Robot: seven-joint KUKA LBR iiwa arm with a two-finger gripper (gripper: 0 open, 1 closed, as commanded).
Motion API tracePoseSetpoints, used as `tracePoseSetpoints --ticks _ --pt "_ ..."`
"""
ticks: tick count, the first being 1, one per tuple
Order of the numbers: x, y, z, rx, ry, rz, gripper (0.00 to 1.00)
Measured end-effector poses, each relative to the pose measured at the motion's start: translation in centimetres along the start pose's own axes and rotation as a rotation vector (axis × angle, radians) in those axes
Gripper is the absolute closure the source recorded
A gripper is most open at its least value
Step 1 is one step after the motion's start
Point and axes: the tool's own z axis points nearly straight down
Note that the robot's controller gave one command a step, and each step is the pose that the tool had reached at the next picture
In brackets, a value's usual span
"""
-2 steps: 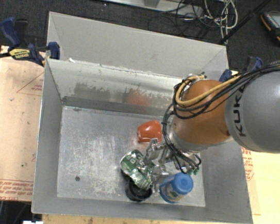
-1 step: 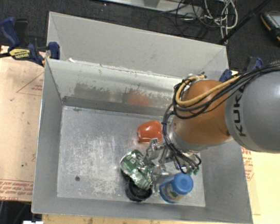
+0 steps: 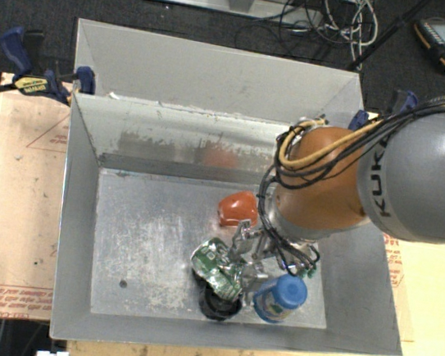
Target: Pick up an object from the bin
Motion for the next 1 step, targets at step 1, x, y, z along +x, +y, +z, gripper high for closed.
tracePoseSetpoints --ticks 1 --pt "0.0 0.0 0.0 0.0 0.0 0.0 1.0"
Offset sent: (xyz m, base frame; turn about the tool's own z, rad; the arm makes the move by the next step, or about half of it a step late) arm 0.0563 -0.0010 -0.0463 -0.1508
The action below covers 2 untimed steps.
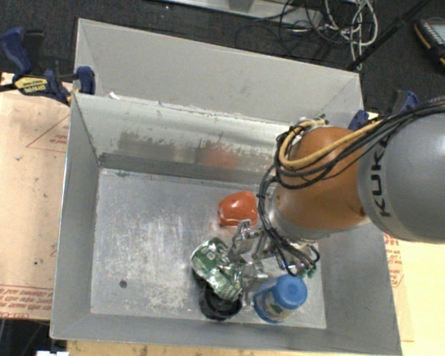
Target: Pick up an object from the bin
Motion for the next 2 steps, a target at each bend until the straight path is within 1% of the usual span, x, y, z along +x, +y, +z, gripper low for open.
tracePoseSetpoints --ticks 2 --pt "-0.01 0.0 0.0 0.0 0.0 0.0 1.0"
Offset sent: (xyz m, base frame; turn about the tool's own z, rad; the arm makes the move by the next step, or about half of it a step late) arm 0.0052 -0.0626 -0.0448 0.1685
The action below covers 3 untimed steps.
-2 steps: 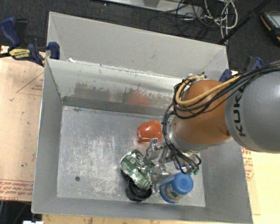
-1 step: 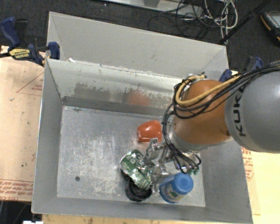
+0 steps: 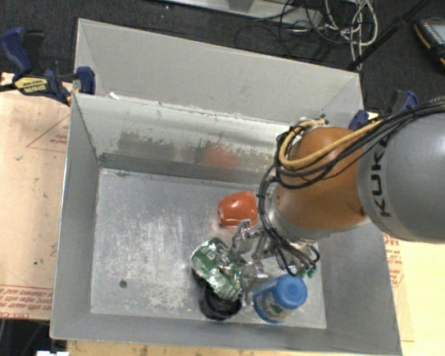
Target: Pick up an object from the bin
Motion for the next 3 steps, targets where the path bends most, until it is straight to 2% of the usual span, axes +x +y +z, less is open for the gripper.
tracePoseSetpoints --ticks 3 --pt "0.0 0.0 0.0 0.0 0.0 0.0 1.0"
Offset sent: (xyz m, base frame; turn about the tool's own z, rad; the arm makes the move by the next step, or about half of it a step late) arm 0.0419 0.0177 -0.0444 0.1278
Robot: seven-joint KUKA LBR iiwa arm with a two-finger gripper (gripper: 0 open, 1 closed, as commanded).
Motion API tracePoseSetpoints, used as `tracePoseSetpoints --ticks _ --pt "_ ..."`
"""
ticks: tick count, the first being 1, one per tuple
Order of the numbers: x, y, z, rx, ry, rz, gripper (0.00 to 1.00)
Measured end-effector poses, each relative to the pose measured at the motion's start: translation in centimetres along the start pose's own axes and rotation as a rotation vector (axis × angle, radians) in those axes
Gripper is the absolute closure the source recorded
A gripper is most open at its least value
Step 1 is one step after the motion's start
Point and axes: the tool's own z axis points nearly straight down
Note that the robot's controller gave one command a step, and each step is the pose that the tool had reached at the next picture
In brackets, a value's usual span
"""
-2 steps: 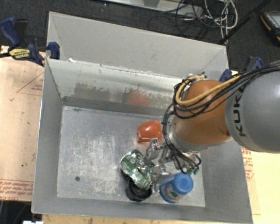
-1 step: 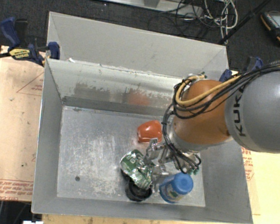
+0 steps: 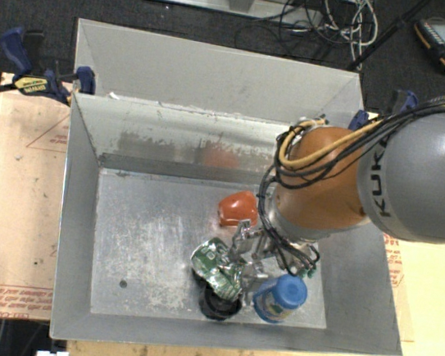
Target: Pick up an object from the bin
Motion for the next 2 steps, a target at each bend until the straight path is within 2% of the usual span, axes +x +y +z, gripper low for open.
tracePoseSetpoints --ticks 2 --pt "0.0 0.0 0.0 0.0 0.0 0.0 1.0"
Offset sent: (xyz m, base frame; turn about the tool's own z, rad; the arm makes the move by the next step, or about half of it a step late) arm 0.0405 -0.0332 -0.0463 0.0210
